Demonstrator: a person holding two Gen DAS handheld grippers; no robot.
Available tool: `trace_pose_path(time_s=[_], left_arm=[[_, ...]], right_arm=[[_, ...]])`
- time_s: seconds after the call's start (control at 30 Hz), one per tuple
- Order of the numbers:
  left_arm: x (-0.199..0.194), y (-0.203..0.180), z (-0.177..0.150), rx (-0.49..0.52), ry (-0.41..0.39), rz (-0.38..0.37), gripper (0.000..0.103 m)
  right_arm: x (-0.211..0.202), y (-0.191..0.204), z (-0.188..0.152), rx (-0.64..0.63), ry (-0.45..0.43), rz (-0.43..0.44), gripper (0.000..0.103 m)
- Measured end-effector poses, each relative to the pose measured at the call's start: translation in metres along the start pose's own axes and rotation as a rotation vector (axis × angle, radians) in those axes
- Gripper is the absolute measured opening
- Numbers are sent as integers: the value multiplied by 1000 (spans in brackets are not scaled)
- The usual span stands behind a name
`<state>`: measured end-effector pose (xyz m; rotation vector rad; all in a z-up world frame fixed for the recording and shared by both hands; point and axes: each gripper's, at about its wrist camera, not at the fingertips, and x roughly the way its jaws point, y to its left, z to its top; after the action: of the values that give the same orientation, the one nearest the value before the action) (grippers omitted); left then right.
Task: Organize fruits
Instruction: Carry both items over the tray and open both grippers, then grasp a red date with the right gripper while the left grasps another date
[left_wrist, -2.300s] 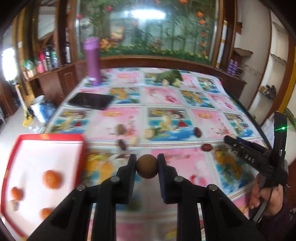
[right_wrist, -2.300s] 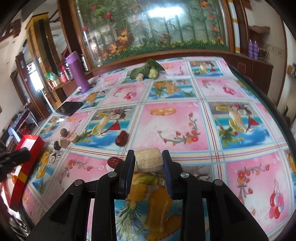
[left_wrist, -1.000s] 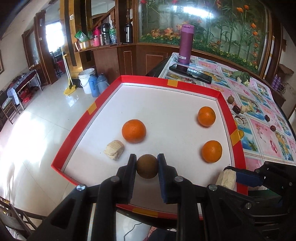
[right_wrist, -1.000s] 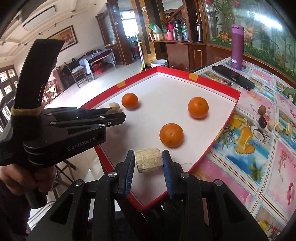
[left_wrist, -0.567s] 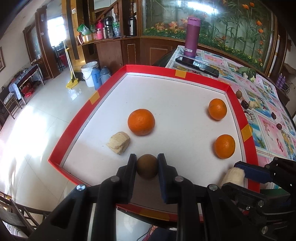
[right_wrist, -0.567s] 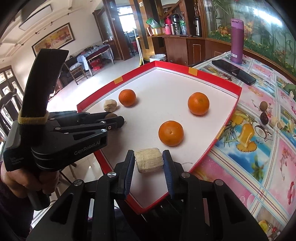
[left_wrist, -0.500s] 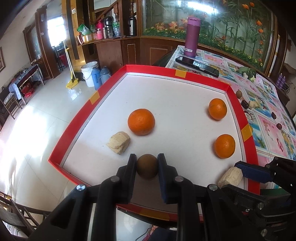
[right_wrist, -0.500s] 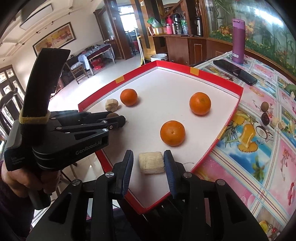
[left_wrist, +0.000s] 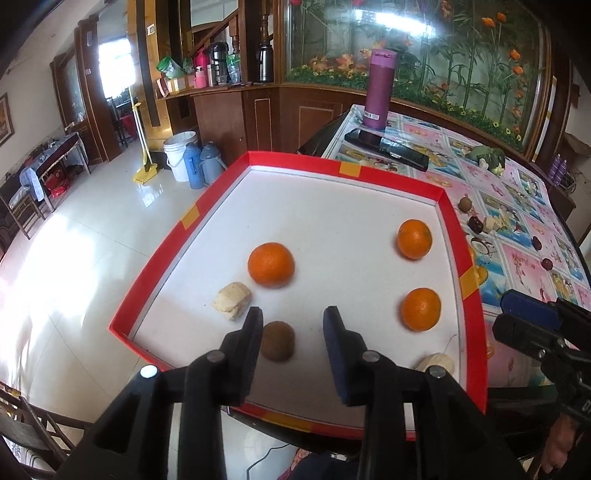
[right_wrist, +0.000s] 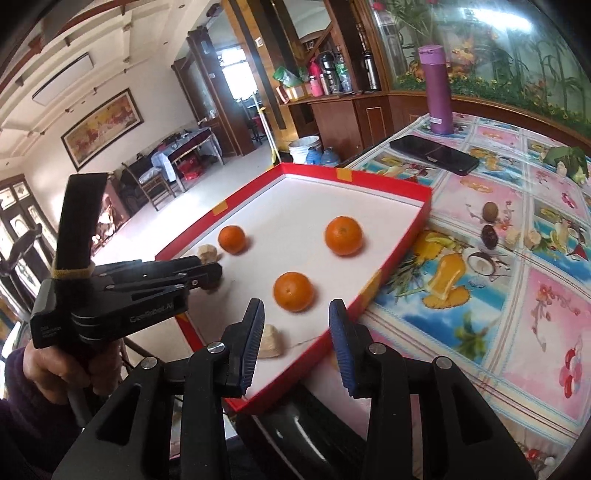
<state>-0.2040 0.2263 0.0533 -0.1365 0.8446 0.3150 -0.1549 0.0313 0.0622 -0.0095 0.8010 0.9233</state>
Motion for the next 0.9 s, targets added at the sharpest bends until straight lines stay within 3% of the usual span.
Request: trace_pose_path(time_s=[0.43,0.73,0.9], left_arm=[[-1,-109,38,150,8,-185,46],[13,-173,46,210,59,-245,46],[32,-190,55,219,84,-225,46]], right_arm=[[-76,-134,-14,213,-86,-228,36],[-97,-217,-24,299,-42,-394,40],[-87,-238,-16,315,-13,-402,40]])
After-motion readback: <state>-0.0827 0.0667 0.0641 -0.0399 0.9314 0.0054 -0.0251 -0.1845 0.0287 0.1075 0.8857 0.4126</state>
